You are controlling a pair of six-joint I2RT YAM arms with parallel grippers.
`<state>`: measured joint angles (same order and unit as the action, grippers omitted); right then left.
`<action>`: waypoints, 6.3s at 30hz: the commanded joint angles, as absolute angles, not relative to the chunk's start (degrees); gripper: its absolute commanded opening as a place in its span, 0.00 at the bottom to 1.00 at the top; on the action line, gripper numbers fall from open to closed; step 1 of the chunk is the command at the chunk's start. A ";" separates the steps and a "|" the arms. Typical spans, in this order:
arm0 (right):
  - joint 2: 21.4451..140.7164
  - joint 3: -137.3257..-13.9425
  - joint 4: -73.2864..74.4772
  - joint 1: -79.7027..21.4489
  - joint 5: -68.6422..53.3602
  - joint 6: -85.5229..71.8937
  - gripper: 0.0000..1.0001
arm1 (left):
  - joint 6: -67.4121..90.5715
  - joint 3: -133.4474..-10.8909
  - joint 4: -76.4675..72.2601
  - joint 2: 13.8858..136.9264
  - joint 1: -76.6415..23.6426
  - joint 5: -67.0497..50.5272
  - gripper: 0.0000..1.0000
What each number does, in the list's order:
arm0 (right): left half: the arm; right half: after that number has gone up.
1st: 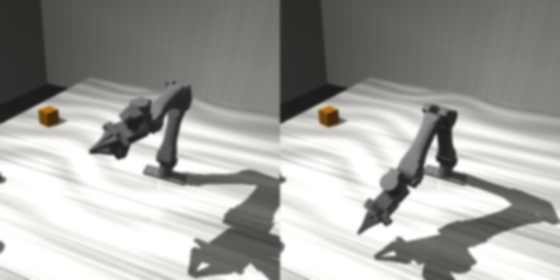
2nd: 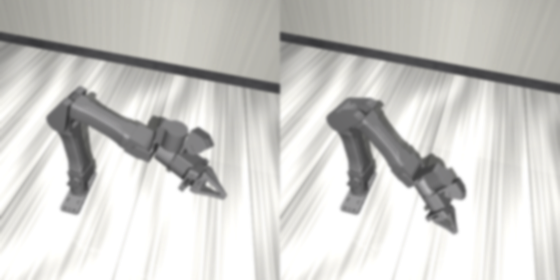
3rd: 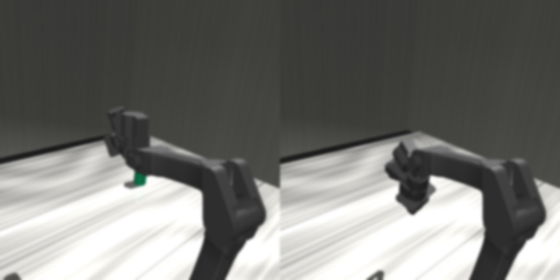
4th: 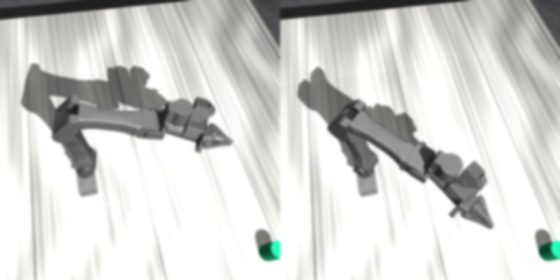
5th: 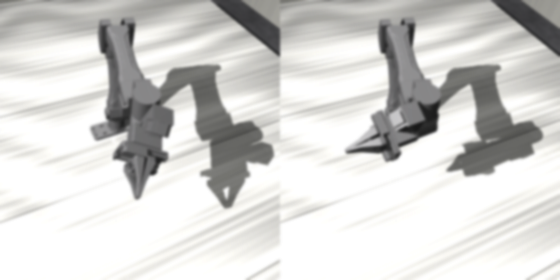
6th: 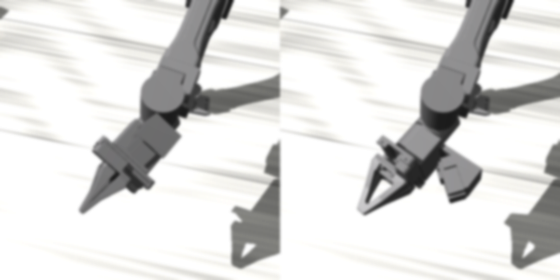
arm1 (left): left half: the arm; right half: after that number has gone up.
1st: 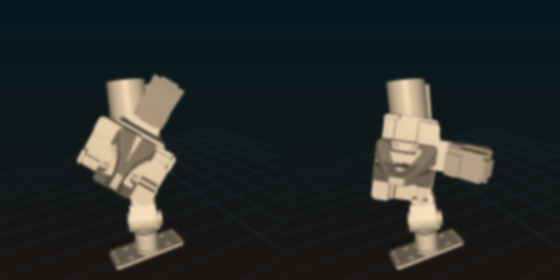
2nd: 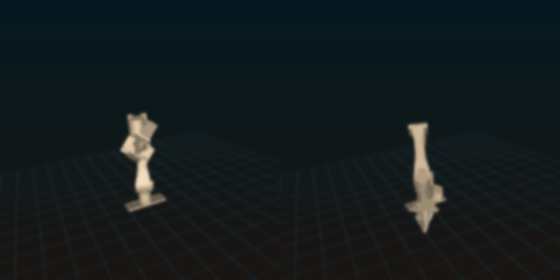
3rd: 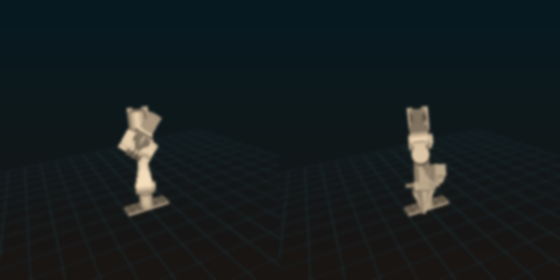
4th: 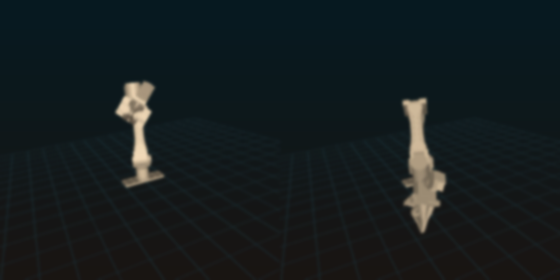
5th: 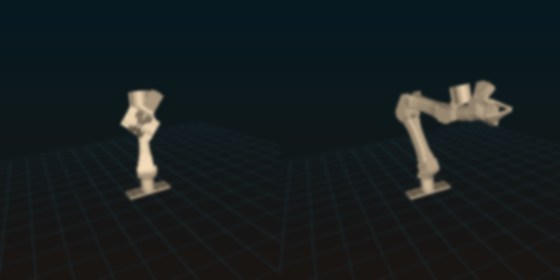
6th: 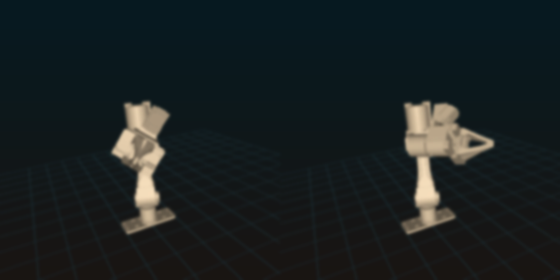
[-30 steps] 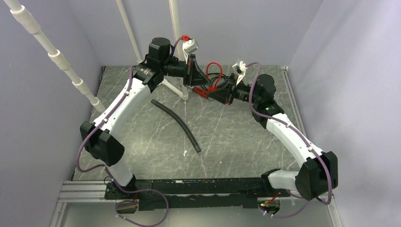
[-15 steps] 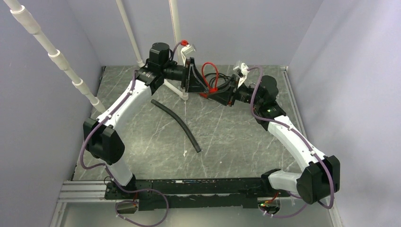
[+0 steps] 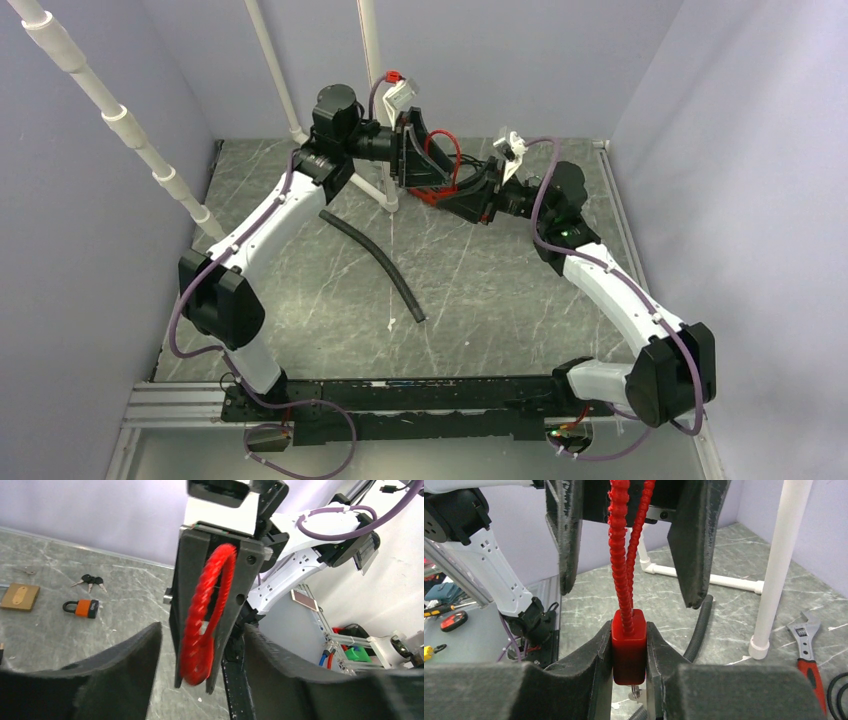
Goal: Lock with the key
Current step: Lock the lock.
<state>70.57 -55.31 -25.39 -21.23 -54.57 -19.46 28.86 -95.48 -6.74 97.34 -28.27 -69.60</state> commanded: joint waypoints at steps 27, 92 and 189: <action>74.07 -64.50 -11.53 -18.64 -66.91 -17.92 0.58 | 20.16 -103.92 6.57 100.05 -28.89 -74.96 0.00; 73.59 -63.59 -14.99 -18.61 -61.03 -19.99 0.00 | 16.21 -98.55 10.48 95.20 -23.65 -70.70 0.62; 70.34 -62.53 -33.12 -14.75 -35.65 -44.01 0.00 | 27.01 -87.37 -21.28 95.10 -31.83 -48.83 0.57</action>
<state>71.64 -59.24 -29.54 -14.87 -36.36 -42.83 26.17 -85.49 -19.16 94.00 -30.83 -50.78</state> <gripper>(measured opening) 0.254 0.580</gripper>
